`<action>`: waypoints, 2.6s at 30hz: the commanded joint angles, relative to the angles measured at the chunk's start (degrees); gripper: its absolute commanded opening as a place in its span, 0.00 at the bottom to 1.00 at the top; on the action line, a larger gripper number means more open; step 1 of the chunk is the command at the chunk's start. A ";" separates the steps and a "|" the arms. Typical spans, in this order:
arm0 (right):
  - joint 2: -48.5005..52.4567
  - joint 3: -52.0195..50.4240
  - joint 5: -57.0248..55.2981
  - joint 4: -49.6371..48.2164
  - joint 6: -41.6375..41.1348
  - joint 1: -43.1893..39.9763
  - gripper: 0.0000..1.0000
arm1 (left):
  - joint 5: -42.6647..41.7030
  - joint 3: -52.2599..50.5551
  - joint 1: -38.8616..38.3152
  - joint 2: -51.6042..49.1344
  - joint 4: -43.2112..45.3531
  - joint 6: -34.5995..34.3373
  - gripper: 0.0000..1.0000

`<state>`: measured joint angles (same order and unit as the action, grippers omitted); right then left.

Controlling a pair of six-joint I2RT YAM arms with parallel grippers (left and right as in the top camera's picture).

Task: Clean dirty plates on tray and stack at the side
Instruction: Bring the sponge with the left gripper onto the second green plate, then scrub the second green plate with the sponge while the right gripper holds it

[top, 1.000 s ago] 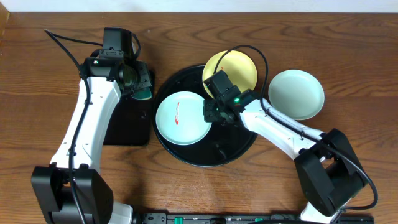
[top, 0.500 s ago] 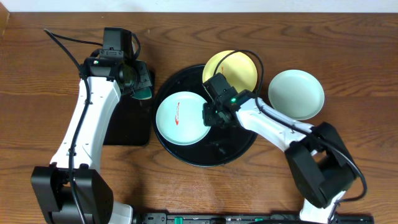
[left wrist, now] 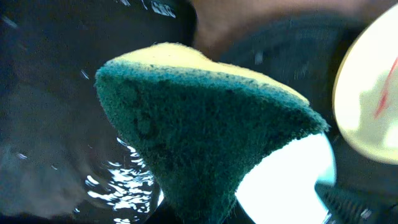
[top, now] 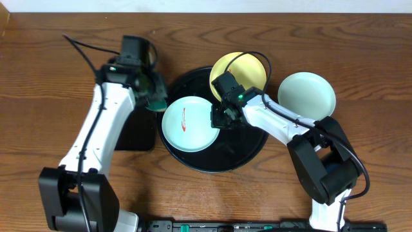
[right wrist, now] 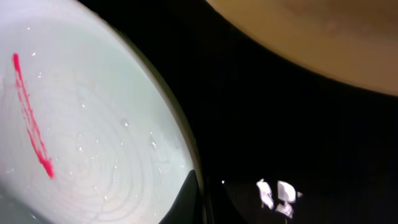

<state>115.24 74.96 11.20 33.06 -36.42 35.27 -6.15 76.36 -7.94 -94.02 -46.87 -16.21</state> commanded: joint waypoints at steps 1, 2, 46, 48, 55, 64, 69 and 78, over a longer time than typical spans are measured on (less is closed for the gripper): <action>1.14 0.83 0.26 0.02 0.11 -0.09 0.01 | -0.50 -3.21 -1.51 -0.35 0.04 2.32 0.08; 1.14 0.83 0.26 0.02 0.28 -0.09 0.01 | -0.52 -4.24 -1.79 -0.35 0.24 2.45 0.08; 1.14 0.85 1.51 -0.79 1.36 -0.15 0.01 | 4.26 -11.45 -8.15 -14.86 33.73 -4.24 0.08; 1.14 0.85 1.51 -0.81 1.36 -0.15 0.01 | 7.32 -11.56 -8.15 -14.86 33.48 -4.24 0.08; 1.14 0.85 1.53 -0.92 1.36 -0.35 0.01 | 7.93 -11.63 -8.15 -14.86 25.27 -4.31 0.08; 1.14 0.85 1.53 -0.92 1.38 -0.37 0.01 | -18.78 -10.69 -8.11 -13.60 20.13 -1.29 0.08; 1.14 0.85 1.53 -0.98 1.36 -0.37 0.01 | -22.99 -10.71 -8.09 -13.62 21.07 -1.22 0.08; 1.14 0.85 1.53 -0.96 1.36 -0.37 0.01 | 17.33 -10.73 -8.11 -13.62 23.19 -5.79 0.08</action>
<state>115.61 75.05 12.67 31.97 -35.75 35.11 -9.08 66.00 -16.47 -107.79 -23.64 -19.77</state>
